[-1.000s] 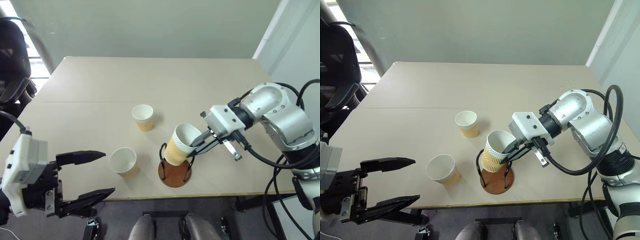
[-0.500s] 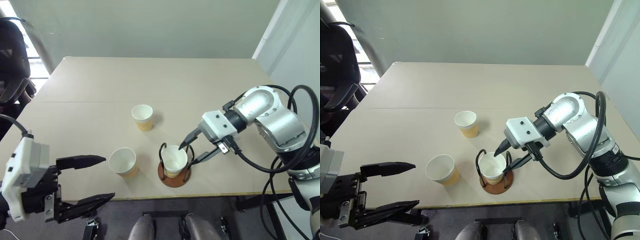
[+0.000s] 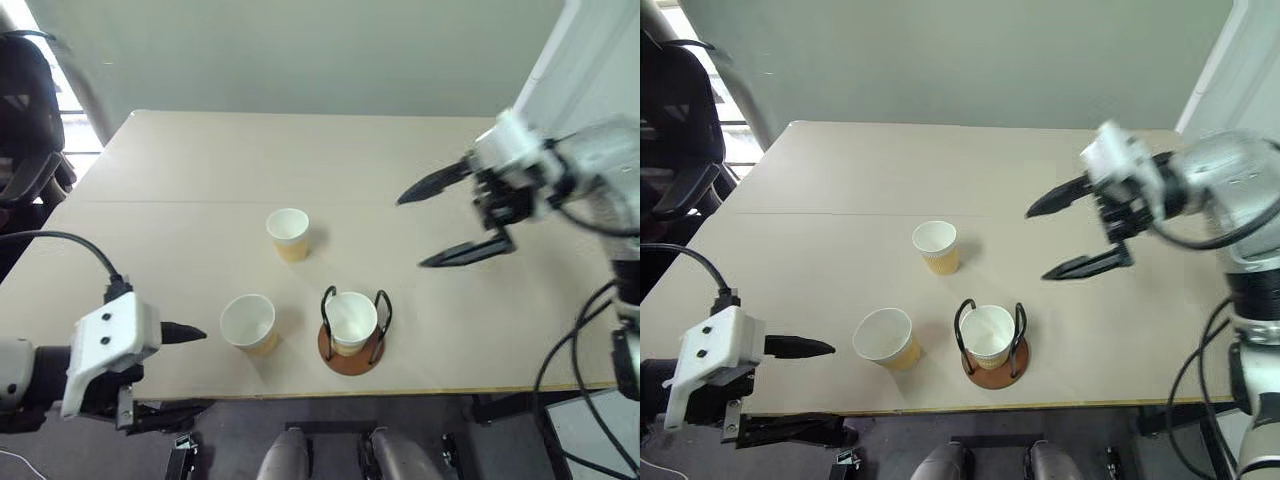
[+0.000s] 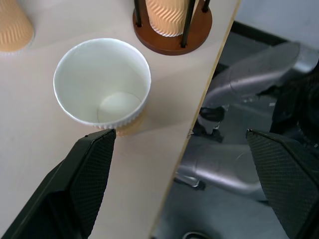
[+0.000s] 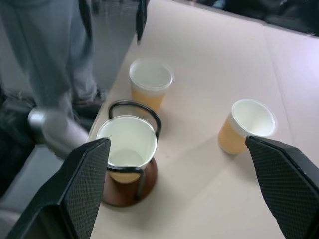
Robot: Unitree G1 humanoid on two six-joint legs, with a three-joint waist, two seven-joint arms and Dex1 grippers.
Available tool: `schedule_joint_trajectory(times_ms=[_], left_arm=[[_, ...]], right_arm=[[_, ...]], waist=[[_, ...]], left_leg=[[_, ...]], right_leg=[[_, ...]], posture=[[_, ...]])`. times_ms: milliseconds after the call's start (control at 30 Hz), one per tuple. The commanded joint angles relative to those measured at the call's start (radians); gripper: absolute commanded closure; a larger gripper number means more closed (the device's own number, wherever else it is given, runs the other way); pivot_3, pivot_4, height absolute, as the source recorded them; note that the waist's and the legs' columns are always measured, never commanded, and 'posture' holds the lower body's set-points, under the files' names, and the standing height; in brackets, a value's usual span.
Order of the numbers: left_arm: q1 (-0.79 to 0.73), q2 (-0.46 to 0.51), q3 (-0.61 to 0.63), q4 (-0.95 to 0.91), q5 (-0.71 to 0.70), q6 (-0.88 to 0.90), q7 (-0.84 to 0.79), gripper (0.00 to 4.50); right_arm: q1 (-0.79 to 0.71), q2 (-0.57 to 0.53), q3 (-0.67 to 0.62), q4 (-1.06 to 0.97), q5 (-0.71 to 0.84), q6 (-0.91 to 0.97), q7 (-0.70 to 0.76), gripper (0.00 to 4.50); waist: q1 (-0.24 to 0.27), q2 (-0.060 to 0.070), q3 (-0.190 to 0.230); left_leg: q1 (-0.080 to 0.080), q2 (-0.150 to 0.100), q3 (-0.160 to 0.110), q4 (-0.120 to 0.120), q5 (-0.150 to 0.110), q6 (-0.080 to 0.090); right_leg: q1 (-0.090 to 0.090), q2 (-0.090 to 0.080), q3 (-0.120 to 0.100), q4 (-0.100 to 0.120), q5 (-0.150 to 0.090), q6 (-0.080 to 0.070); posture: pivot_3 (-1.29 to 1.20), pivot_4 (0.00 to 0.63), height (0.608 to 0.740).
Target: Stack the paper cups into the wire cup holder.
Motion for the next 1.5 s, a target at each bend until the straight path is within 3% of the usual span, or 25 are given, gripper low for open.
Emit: schedule_joint_trajectory(times_ms=[33,167,633,733,1033,1100,1333,1433,1500], left_arm=[[-0.065,0.038,-0.070,0.025,0.036,-0.039,-0.027,0.00],[-0.151,0.077,-0.171,0.067,0.063,-0.068,-0.054,0.00],[-0.462,0.140,-0.635,0.193,0.269,-0.239,-0.088,0.00],[-0.548,0.112,-0.742,0.223,0.328,-0.258,-0.075,0.63],[-0.630,0.085,-0.822,0.274,0.379,-0.283,-0.102,3.98],[-0.627,0.084,-0.816,0.271,0.365,-0.279,-0.116,4.49],[-0.609,0.101,-0.732,0.218,0.215,-0.189,-0.190,4.49],[-0.749,0.097,-0.677,0.268,0.085,-0.103,-0.215,4.49],[-0.980,0.047,-0.700,0.351,0.012,-0.055,-0.215,4.49]], right_arm=[[0.152,-0.117,-0.134,-0.050,0.216,0.028,0.012,0.05],[0.318,-0.159,-0.231,-0.097,0.283,0.051,0.011,0.05],[0.494,-0.170,-0.409,-0.252,0.333,0.101,-0.108,0.05],[0.532,-0.172,-0.436,-0.270,0.336,0.106,-0.121,0.00],[0.576,-0.189,-0.458,-0.290,0.326,0.100,-0.145,0.00],[0.572,-0.186,-0.469,-0.285,0.340,0.107,-0.145,0.00],[0.575,-0.182,-0.578,-0.235,0.451,0.178,-0.169,0.00],[0.603,-0.185,-0.655,-0.267,0.500,0.224,-0.219,0.00],[0.632,-0.189,-0.712,-0.303,0.530,0.250,-0.240,0.00]], waist=[[0.005,-0.002,-0.001],[0.000,-0.001,-0.001],[-0.007,0.000,0.000],[-0.004,0.000,0.000],[-0.004,0.000,0.000],[-0.004,0.000,0.000],[-0.004,0.000,-0.001],[0.004,0.000,-0.001],[0.012,0.000,-0.001]], left_leg=[[0.001,0.000,0.000,0.000,-0.002,-0.002],[0.002,0.000,0.001,0.000,-0.006,-0.005],[0.003,0.002,0.002,0.004,-0.006,-0.003],[0.002,0.002,0.002,0.004,-0.006,-0.002],[0.001,0.002,0.002,0.004,-0.008,-0.001],[0.001,0.002,0.002,0.004,-0.008,0.000],[0.001,0.002,0.002,0.004,-0.008,0.000],[0.001,0.002,0.002,0.005,-0.008,0.001],[0.001,0.002,0.002,0.006,-0.007,0.002]], right_leg=[[0.000,0.000,0.000,0.000,0.000,0.000],[0.002,0.000,0.000,0.001,0.001,0.008],[0.001,0.001,0.000,0.001,-0.003,0.001],[0.001,0.001,0.000,0.001,-0.003,0.001],[0.000,0.001,0.000,0.001,0.002,0.009],[0.001,0.001,0.000,0.001,0.002,0.009],[0.001,0.001,0.000,0.001,0.002,0.010],[0.001,0.001,0.000,0.001,0.001,0.009],[0.001,0.001,-0.001,0.002,-0.001,0.005]], posture=[[0.00,0.150,0.740],[0.00,0.150,0.740],[0.00,0.150,0.740],[0.00,0.150,0.740],[0.00,0.150,0.740],[0.00,0.150,0.740],[0.00,0.150,0.740],[0.00,0.150,0.740],[0.00,0.150,0.740]])
